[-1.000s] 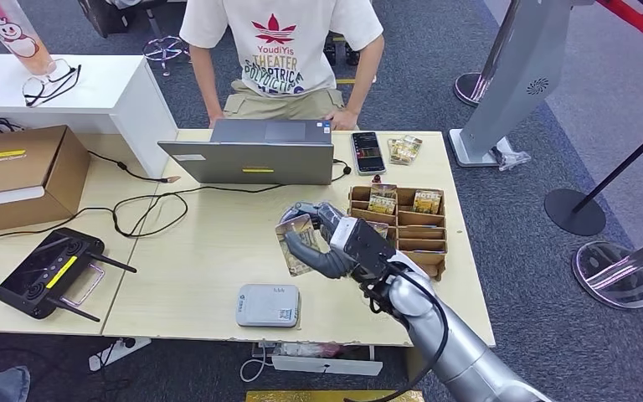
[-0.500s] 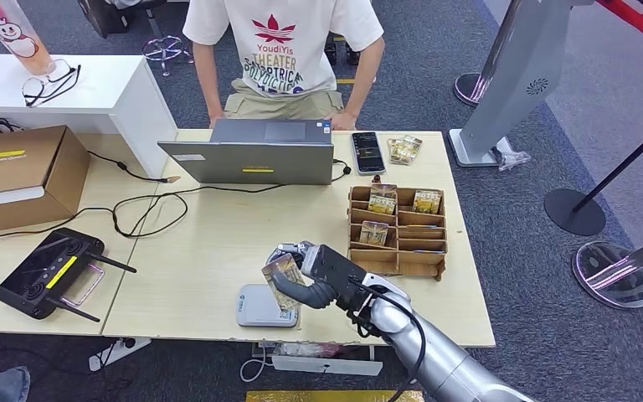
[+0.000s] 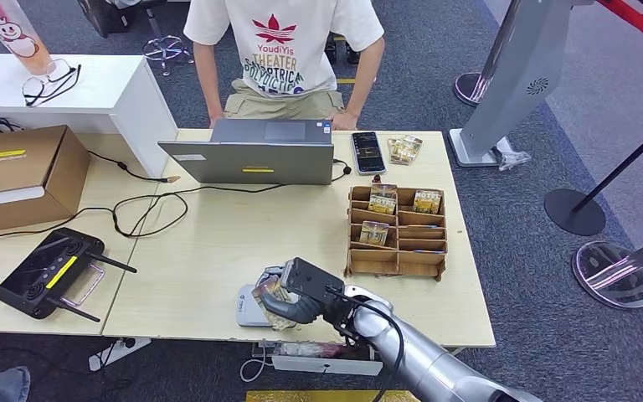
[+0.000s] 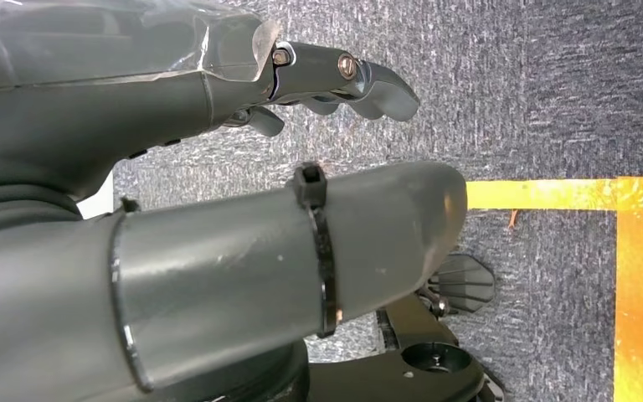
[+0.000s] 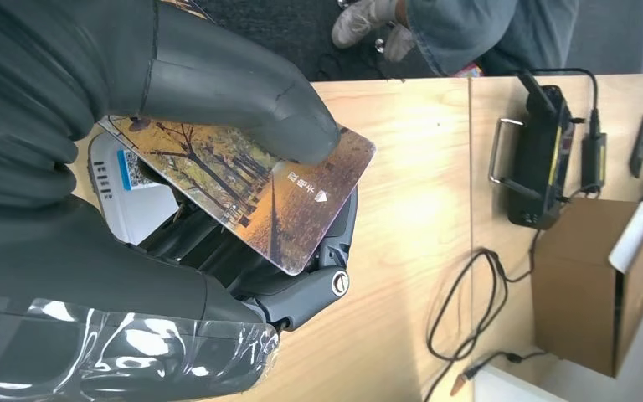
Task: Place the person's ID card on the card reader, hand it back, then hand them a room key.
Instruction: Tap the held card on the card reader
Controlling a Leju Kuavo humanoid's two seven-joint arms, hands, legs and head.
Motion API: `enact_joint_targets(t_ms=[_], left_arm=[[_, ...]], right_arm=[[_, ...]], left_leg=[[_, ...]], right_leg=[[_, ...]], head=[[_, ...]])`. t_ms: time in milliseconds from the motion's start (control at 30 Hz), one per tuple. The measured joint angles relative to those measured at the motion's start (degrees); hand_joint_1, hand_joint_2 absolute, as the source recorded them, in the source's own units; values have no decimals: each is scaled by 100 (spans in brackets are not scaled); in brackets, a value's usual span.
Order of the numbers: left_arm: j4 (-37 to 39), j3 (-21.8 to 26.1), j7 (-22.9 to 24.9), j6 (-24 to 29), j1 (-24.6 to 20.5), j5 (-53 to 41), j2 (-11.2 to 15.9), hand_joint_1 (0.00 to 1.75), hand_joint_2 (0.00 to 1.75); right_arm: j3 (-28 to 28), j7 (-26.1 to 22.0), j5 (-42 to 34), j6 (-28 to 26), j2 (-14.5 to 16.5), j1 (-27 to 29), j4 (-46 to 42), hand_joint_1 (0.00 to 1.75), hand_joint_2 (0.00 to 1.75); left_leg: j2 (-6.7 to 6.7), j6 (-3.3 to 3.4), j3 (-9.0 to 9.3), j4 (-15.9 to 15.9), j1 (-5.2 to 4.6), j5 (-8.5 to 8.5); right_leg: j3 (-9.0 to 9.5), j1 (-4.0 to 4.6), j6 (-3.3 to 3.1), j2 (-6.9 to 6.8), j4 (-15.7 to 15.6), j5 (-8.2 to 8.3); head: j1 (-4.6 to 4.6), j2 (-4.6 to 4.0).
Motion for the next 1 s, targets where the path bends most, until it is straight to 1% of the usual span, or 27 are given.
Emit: enact_joint_targets(t_ms=[333,533,733,1000], left_arm=[[0,-2,12,4,1,-17,0,0,0],[0,-1,16,-1,1,-40,0,0,0],[0,-1,23,-13,1,-62,0,0,0],[0,-2,33,-16,2,-66,2,0,0]], right_arm=[[237,-4,-113,83,340,-258,718,175,175],[309,16,-202,84,496,-420,992,175,175],[317,-35,-307,0,581,-526,1151,175,175],[317,-105,-468,-125,609,-669,1271,175,175]], left_leg=[[0,0,0,0,0,0],[0,0,0,0,0,0],[0,0,0,0,0,0],[0,0,1,0,0,0]], right_leg=[[0,0,0,0,0,0],[0,0,0,0,0,0],[0,0,0,0,0,0],[0,0,0,0,0,0]], head=[[1,0],[2,0],[1,0],[0,0]])
